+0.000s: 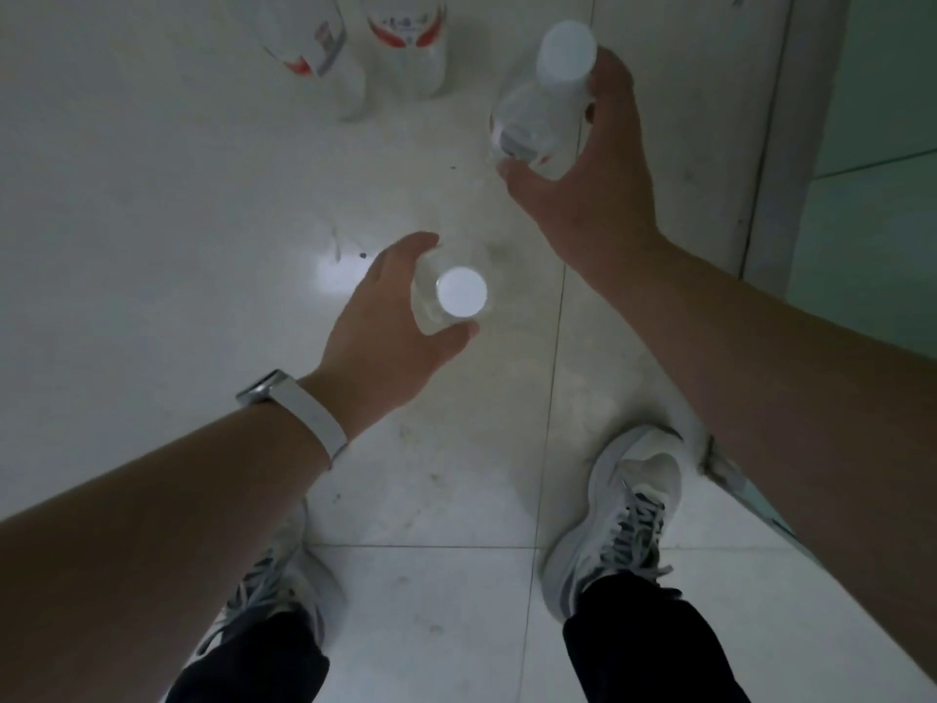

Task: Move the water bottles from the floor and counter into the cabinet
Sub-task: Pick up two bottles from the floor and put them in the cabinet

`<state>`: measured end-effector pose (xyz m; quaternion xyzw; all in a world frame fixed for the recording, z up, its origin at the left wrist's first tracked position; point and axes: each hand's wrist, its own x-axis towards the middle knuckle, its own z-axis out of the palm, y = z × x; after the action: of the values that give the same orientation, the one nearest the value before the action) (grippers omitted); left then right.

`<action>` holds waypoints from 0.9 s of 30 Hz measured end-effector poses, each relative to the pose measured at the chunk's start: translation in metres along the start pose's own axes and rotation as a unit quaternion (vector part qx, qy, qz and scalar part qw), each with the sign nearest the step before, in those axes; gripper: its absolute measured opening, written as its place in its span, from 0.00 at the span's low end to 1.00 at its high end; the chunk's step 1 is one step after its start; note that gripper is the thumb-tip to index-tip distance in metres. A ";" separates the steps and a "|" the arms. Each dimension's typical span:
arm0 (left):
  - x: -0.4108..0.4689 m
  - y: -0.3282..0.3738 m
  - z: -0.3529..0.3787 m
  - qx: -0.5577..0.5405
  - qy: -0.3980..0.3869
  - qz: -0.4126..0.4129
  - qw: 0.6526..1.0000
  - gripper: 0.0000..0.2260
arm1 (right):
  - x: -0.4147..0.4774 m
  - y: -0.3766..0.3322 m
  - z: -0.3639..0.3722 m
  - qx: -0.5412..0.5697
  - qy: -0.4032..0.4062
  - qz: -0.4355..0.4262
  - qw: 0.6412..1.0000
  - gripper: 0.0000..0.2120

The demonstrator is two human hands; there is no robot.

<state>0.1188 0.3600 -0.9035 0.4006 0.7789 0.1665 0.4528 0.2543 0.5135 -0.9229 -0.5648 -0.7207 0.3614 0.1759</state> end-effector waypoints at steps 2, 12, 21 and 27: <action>0.004 0.001 0.004 -0.011 0.010 0.009 1.000 0.33 | 0.006 0.000 0.000 0.008 0.008 -0.001 1.000 0.35; -0.016 0.017 -0.008 -0.068 0.066 -0.003 0.995 0.26 | -0.013 -0.019 -0.030 -0.043 -0.054 -0.005 0.998 0.31; -0.086 0.058 -0.103 -0.111 0.112 -0.017 0.987 0.26 | -0.055 -0.101 -0.098 -0.011 -0.041 -0.003 0.999 0.30; -0.162 0.101 -0.187 -0.160 0.174 -0.013 0.972 0.25 | -0.079 -0.205 -0.149 0.018 -0.044 0.003 0.999 0.28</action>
<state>0.0530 0.3174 -0.6480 0.2779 0.8143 0.3502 0.3702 0.2360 0.4661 -0.6624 -0.5473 -0.7197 0.3989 0.1530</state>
